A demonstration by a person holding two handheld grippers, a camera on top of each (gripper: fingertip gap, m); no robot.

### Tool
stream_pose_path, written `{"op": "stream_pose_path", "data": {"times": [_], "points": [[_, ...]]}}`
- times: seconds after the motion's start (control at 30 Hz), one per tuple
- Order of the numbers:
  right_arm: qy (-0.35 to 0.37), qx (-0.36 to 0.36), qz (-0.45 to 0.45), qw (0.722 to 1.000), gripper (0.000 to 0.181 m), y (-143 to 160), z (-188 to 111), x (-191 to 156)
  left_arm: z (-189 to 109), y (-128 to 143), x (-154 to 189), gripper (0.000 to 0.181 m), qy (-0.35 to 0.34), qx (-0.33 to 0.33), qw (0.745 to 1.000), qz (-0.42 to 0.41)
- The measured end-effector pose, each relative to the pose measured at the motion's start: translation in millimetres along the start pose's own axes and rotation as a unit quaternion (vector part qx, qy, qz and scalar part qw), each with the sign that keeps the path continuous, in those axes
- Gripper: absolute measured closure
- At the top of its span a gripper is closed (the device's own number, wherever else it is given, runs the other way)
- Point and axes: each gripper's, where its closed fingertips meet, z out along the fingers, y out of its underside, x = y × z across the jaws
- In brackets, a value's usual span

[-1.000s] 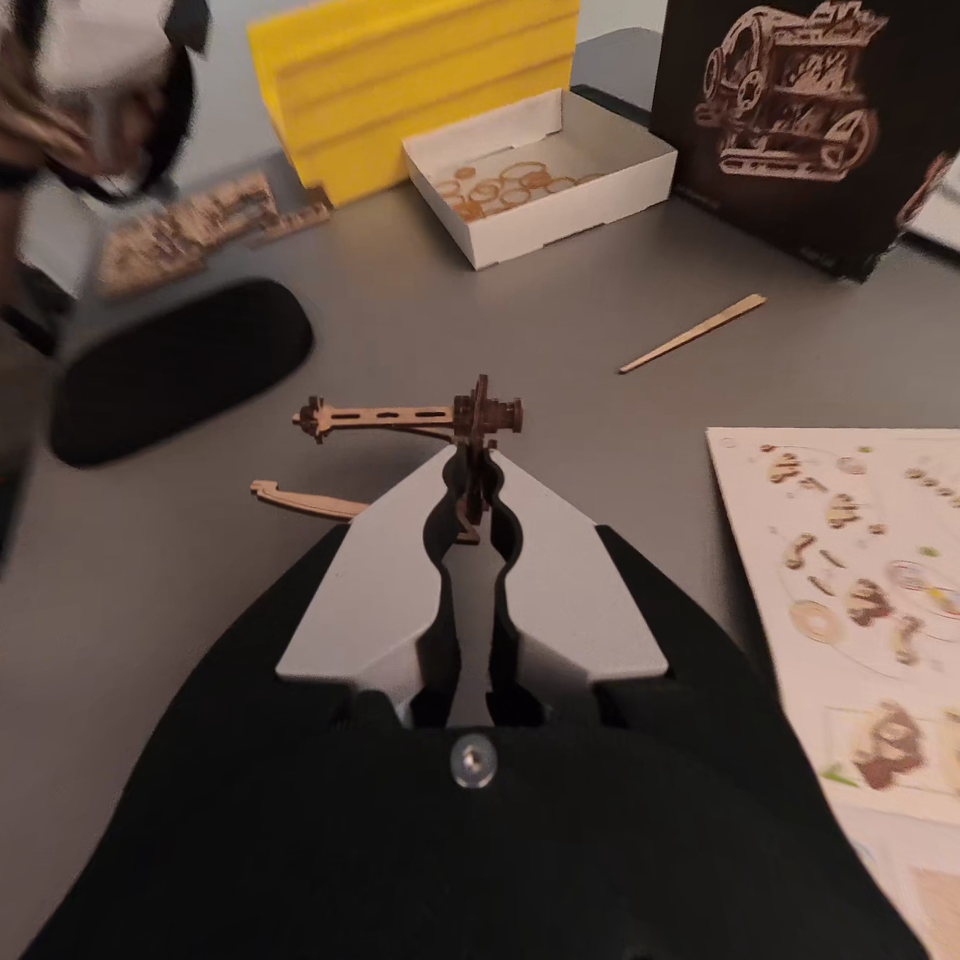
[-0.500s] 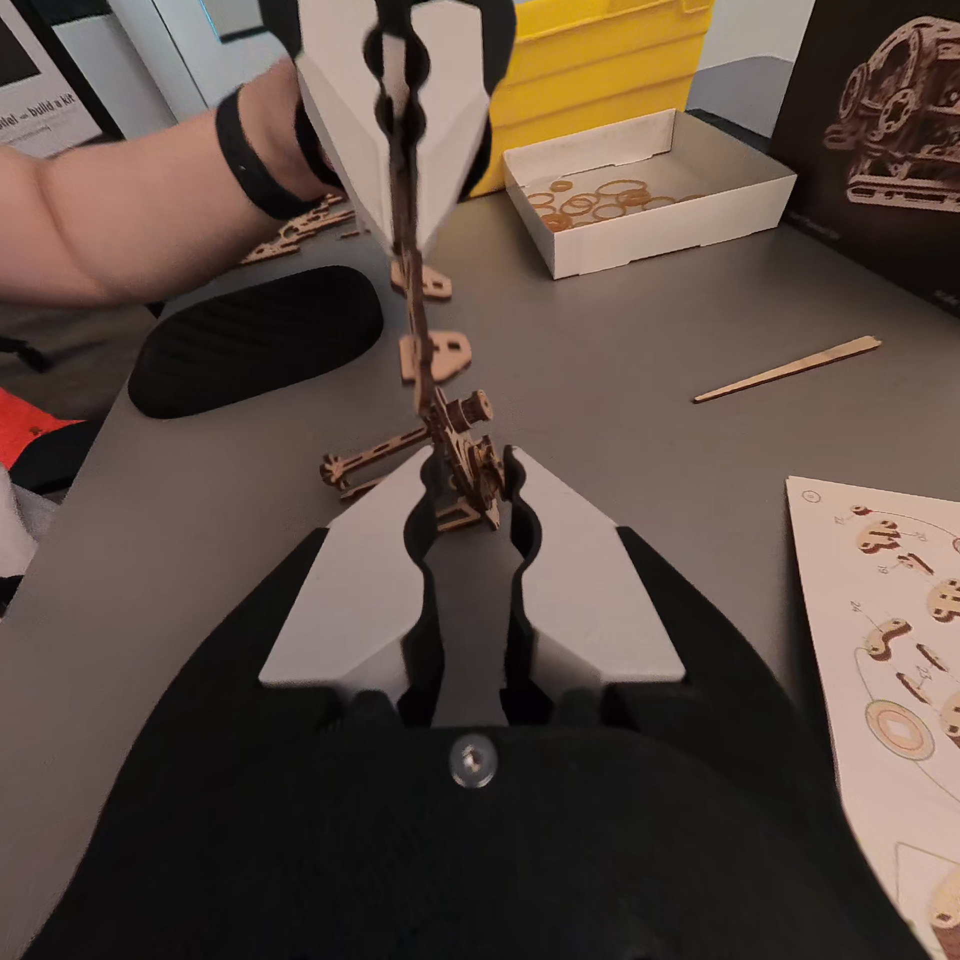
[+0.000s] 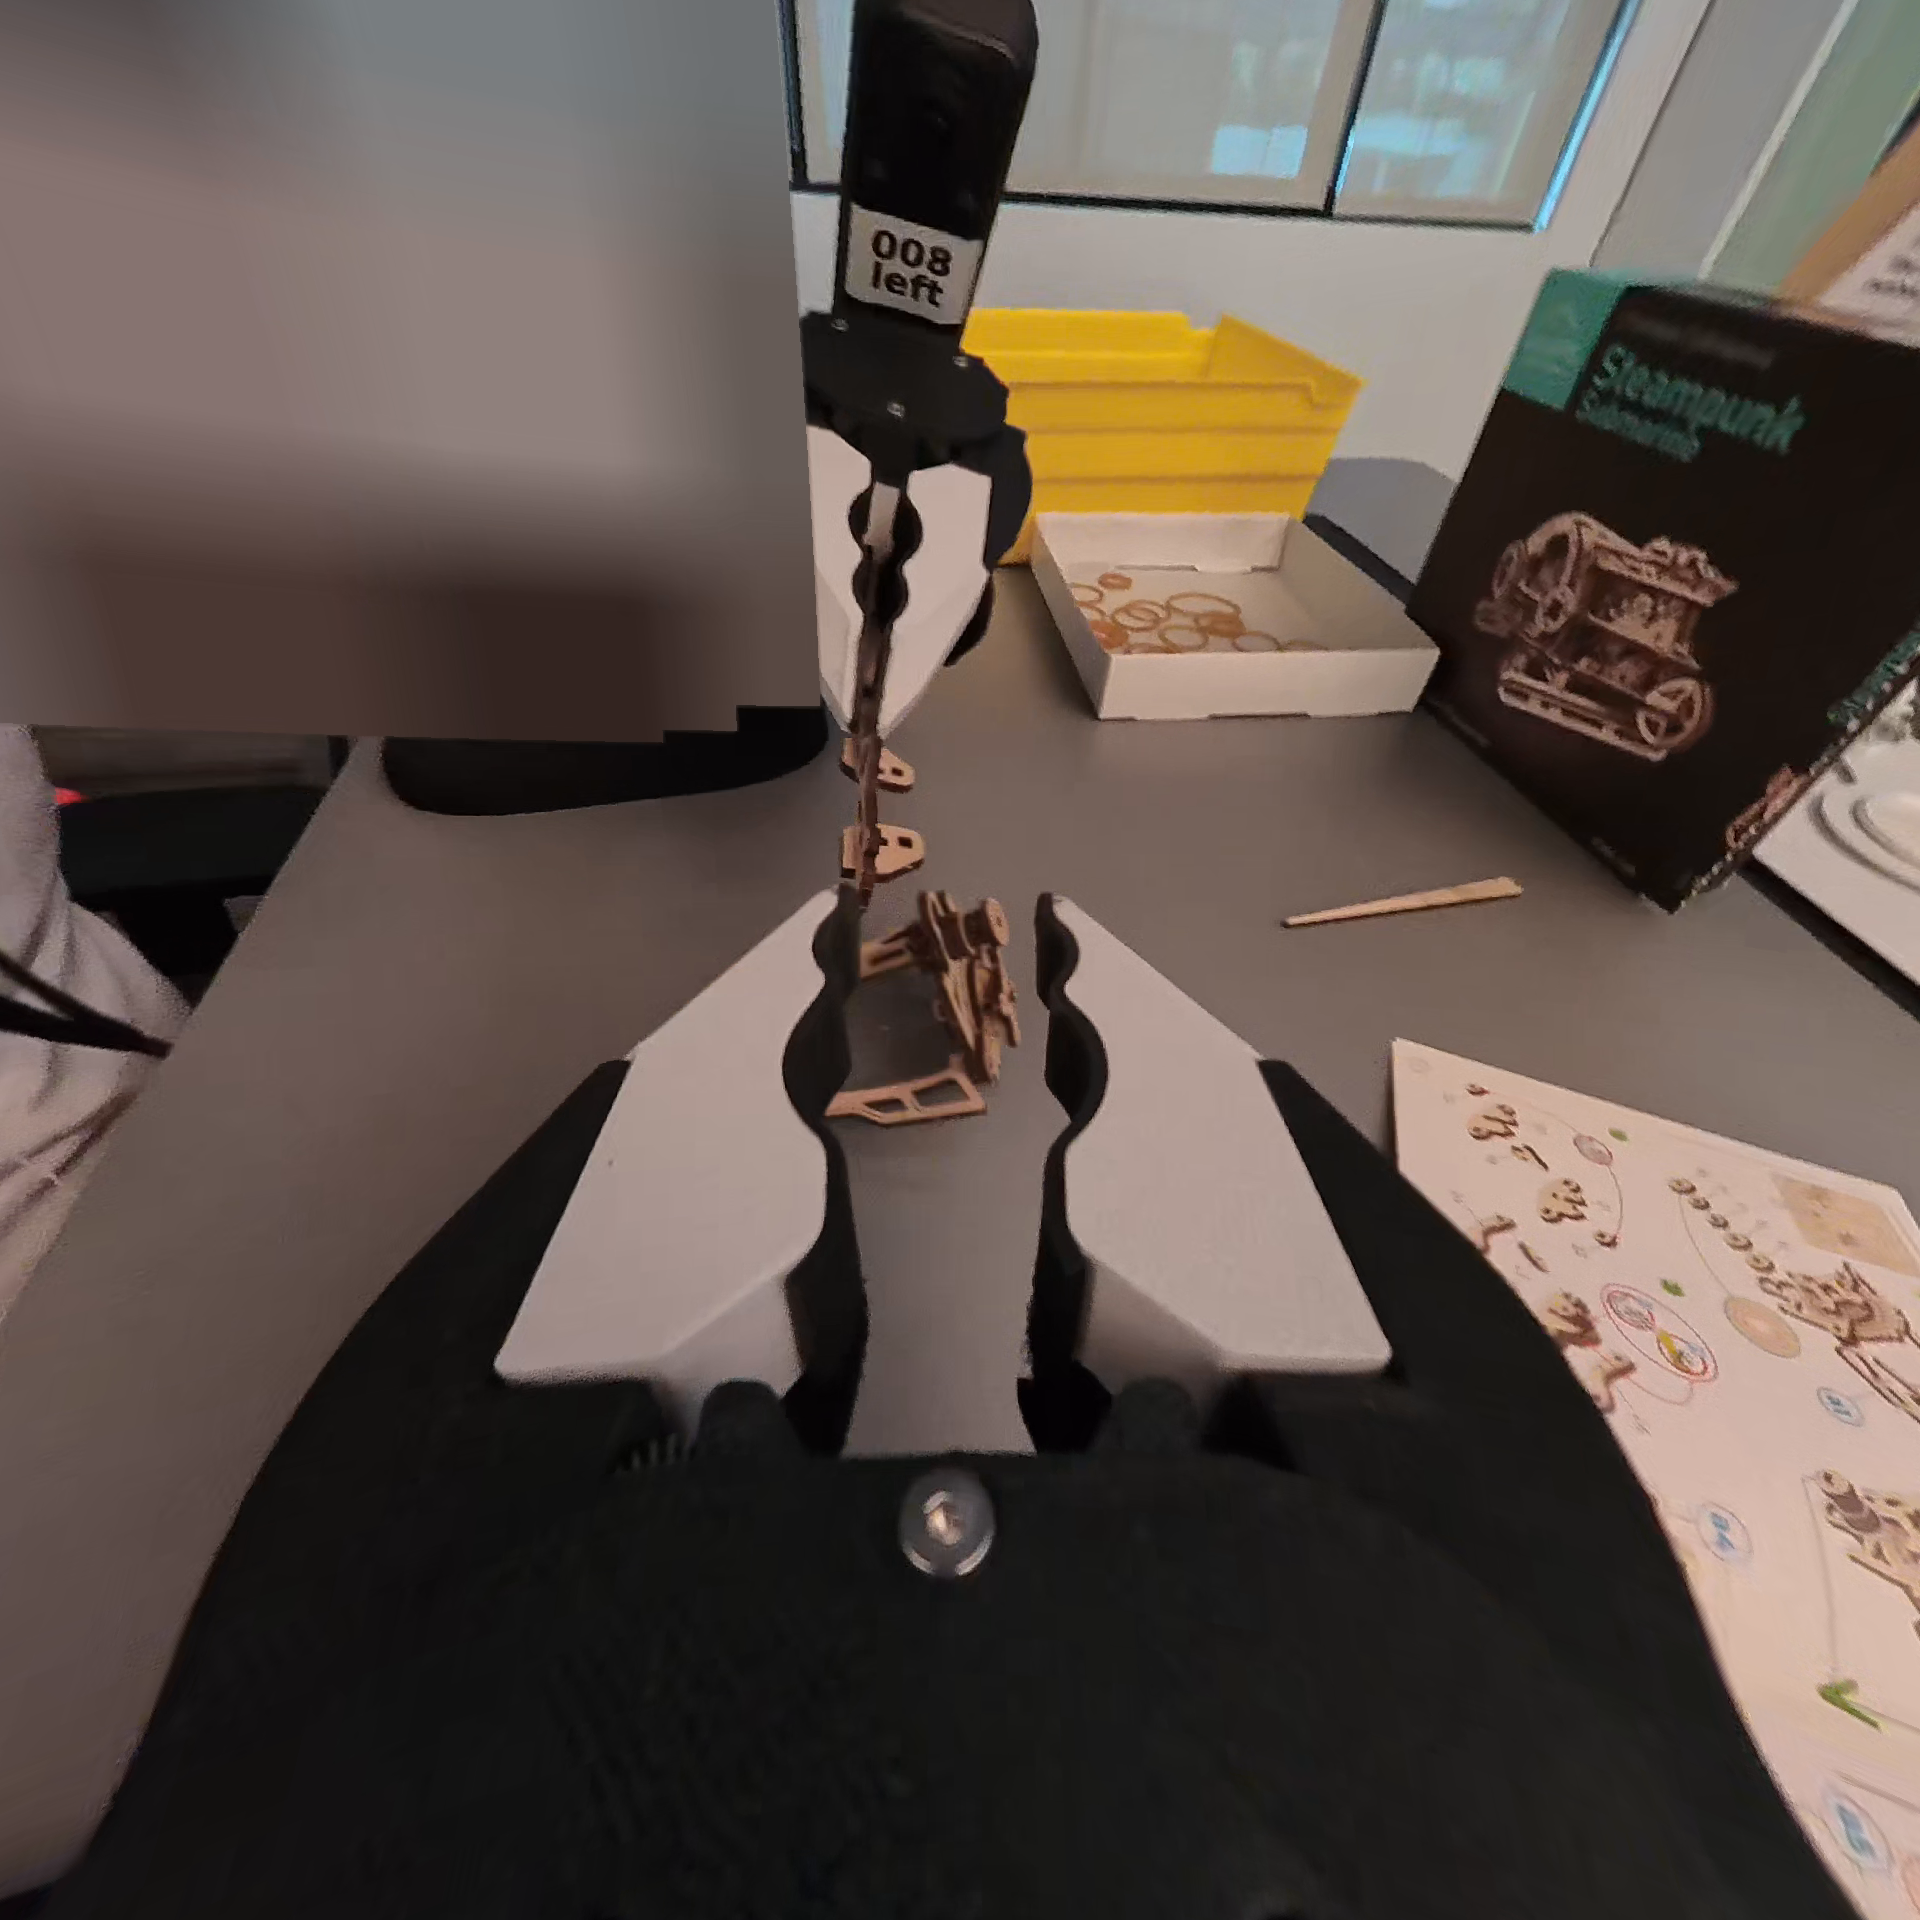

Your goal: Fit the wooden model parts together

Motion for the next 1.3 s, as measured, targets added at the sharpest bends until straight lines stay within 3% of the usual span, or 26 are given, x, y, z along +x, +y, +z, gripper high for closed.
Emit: {"op": "stream_pose_path", "data": {"times": [0.17,0.33,0.5,0.67,0.83,0.93,1.3], "points": [[-0.041,0.011,-0.046,0.998,0.151,-1.2,7.1,-32.1,7.6,2.5,10.8,0.181,-0.046,0.004,0.986,0.160],[-0.001,-0.036,-0.112,0.993,0.152,9.9,17.8,-29.3,11.8,8.4,7.9,0.181,-0.081,-0.018,0.963,0.256],[-0.003,-0.036,-0.165,0.986,0.172,9.9,15.7,-32.3,14.3,13.6,-1.3,0.181,-0.116,-0.035,0.930,0.346],[0.014,-0.067,-0.174,0.982,0.178,29.5,18.9,-29.0,19.8,25.7,-1.6,0.181,-0.113,-0.050,0.925,0.358],[0.026,-0.067,-0.162,0.984,0.172,32.4,23.1,-21.8,19.8,25.2,-7.3,0.181,-0.115,-0.045,0.927,0.355],[0.031,-0.065,-0.156,0.985,0.179,32.1,23.6,-17.8,18.3,24.8,-8.1,0.181,-0.115,-0.037,0.925,0.360],[0.013,-0.078,-0.136,0.988,0.179,39.5,25.9,-18.4,19.2,30.8,-11.0,0.181,-0.097,-0.040,0.935,0.340]]}}
